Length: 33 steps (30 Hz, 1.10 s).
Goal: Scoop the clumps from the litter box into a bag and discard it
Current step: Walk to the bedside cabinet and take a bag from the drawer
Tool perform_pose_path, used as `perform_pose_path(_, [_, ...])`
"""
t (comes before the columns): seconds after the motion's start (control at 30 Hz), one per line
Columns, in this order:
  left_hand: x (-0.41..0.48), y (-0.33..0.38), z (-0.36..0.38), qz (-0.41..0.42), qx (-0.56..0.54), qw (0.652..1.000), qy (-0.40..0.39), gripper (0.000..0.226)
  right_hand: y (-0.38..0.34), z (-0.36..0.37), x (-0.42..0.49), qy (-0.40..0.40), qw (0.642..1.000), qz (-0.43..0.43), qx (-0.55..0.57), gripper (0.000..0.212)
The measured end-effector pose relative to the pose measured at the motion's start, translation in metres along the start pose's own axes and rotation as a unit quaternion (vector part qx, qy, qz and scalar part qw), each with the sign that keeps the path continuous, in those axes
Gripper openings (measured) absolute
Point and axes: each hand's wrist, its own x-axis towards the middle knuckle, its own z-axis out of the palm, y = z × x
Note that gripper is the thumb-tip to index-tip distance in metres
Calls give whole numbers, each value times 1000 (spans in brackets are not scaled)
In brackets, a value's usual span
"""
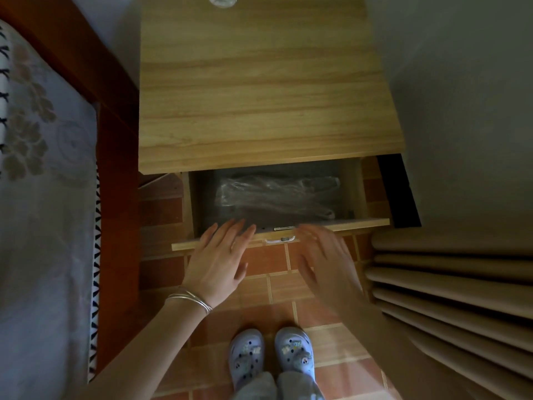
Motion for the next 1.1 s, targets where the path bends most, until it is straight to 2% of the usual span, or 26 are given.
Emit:
perform_pose_path(0.1, [0, -1, 0, -2, -4, 1000, 1, 73, 3, -2, 31, -24, 1000, 19, 0, 40])
perform_pose_path(0.17, [-1, -1, 1, -3, -5, 1000, 2, 73, 5, 2, 56, -95, 995, 29, -21, 40])
perform_pose_path(0.23, [-3, -3, 2, -6, -6, 1000, 4, 72, 10, 6, 81, -203, 977, 41, -43, 44])
perform_pose_path(0.3, [-5, -10, 3, -16, -11, 1000, 10, 72, 17, 11, 103, -274, 959, 52, -53, 52])
perform_pose_path(0.43, [-10, -26, 3, -43, -25, 999, 21, 72, 23, 27, 126, -337, 936, 64, -73, 66])
perform_pose_path(0.53, [-12, -30, 2, -40, -29, 998, 28, 71, 24, 42, 132, -318, 941, 62, -98, 73])
perform_pose_path(0.6, [-13, -33, 3, -32, -35, 998, 36, 68, 22, 52, 135, -293, 946, 66, -124, 69])
perform_pose_path(0.7, [-15, -36, 5, -22, -46, 998, 44, 64, 20, 58, 137, -284, 947, 58, -141, 51])
perform_pose_path(0.8, [-16, -35, 0, -26, -57, 997, 56, 60, 18, 46, 135, -281, 954, 50, -93, 31])
perform_pose_path(0.87, [-13, -33, -9, -25, -58, 995, 71, 54, 16, 32, 129, -235, 970, 15, -61, 26])
perform_pose_path(0.93, [-8, -30, -21, -21, -61, 994, 88, 56, 10, 15, 119, -153, 985, -60, -46, 25])
perform_pose_path(1.0, [-2, -26, -34, -14, -59, 992, 109, 63, 5, -4, 109, -83, 989, -115, -44, 27])
perform_pose_path(1.1, [4, -20, -56, -5, -42, 989, 143, 71, -3, -32, 95, -36, 987, -153, -47, 29])
